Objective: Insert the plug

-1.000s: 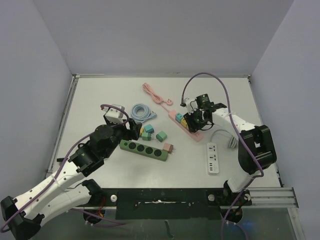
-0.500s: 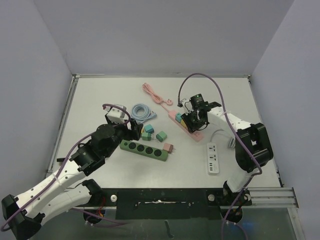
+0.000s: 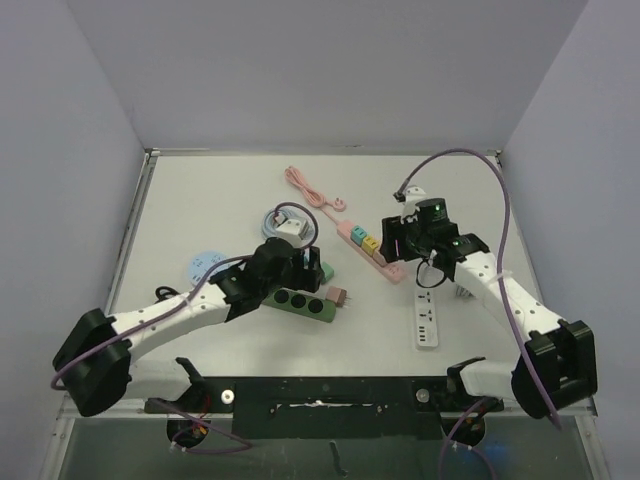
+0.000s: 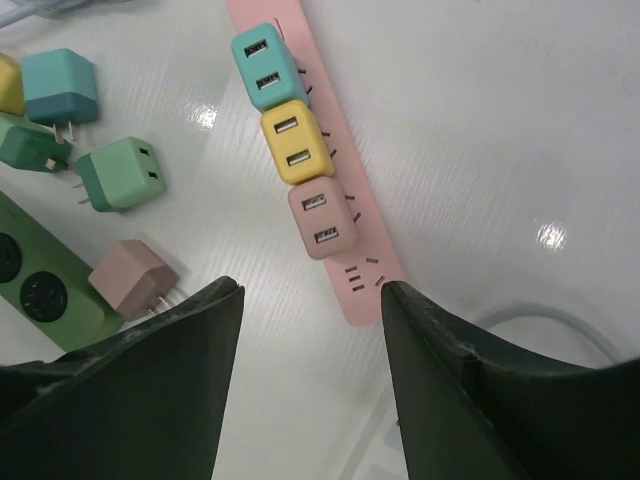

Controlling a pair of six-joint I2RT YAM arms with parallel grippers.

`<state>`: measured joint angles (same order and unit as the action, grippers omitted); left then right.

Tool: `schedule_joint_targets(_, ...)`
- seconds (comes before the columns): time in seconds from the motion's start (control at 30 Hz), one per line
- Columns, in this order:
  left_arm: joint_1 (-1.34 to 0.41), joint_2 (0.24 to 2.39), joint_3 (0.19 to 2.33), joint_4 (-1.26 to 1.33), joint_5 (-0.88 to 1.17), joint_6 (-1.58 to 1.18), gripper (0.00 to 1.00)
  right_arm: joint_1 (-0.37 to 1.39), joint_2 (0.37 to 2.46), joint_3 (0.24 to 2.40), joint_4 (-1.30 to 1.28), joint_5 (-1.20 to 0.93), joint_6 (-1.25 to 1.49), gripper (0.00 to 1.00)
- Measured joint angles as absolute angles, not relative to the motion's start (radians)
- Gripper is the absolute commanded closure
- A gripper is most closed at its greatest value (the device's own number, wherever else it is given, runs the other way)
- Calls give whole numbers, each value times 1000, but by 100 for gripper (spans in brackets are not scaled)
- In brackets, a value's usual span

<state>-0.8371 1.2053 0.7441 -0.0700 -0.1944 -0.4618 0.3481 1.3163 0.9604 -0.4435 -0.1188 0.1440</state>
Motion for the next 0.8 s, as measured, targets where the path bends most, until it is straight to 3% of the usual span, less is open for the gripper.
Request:
schedule_joint_targets(0.33, -966, 1636, 1010, -158, -217, -582, 31, 345, 1103, 685, -400, 37, 435, 39)
schedule_joint_targets(0.67, -984, 1795, 1147, -302, -232, -622, 31, 339, 1013, 620, -369, 83, 536, 37)
schedule_joint_targets(0.8, -984, 1818, 1147, -329, -205, -643, 38, 333, 1013, 599, -366, 87, 550, 37)
